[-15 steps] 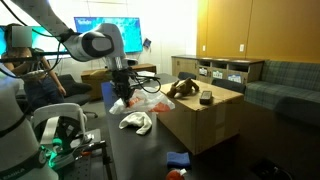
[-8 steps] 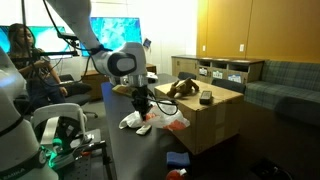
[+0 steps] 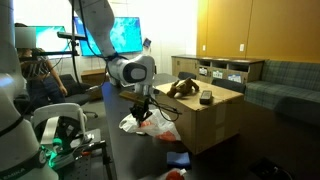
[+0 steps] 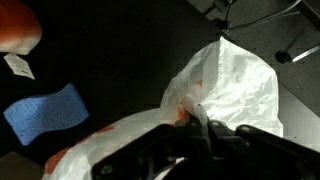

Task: Remove the orange plush toy from the box and replace it with the gray duster, remove the blue object from the box and replace it with the brown toy and remove the plastic bag from the box and replace it with the white towel

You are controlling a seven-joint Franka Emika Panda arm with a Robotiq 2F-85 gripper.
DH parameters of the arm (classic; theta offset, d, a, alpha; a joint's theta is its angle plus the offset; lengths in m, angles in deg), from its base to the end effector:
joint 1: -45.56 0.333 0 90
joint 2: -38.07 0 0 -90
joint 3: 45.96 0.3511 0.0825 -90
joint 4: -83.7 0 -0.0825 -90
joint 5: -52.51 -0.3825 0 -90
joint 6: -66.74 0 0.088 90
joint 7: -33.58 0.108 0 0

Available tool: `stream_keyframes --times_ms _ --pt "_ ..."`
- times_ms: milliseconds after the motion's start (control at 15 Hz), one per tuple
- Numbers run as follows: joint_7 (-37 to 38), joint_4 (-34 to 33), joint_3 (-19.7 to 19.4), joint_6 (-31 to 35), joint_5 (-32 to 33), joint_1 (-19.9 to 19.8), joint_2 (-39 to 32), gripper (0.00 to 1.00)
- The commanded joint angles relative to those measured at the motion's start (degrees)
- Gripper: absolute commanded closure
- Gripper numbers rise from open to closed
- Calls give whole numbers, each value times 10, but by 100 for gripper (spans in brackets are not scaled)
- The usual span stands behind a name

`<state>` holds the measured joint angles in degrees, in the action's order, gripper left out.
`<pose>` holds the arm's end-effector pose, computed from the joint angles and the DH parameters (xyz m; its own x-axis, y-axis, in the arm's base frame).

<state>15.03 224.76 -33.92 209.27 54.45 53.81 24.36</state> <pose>0.4349 0.1639 0.2220 0.7418 0.6449 -0.1839 0.6389 -0.7630 -0.0985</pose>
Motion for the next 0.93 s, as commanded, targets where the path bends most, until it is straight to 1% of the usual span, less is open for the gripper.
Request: stream_keyframes --times_ms 0,67,333,400,467,600,867 --pt "-87 -25 27 -50 -26 -12 -19 100" --pt "-113 -25 35 -54 -34 -15 -21 100" --pt "-131 -43 45 -76 -38 -8 -39 100" --pt "-130 -50 46 -81 -36 -7 -45 94" --pt "-118 -52 45 -82 -32 -4 -46 71" --pt "-108 -54 44 -73 -24 -1 -46 69" --pt "-100 -28 47 -47 -20 3 -12 39"
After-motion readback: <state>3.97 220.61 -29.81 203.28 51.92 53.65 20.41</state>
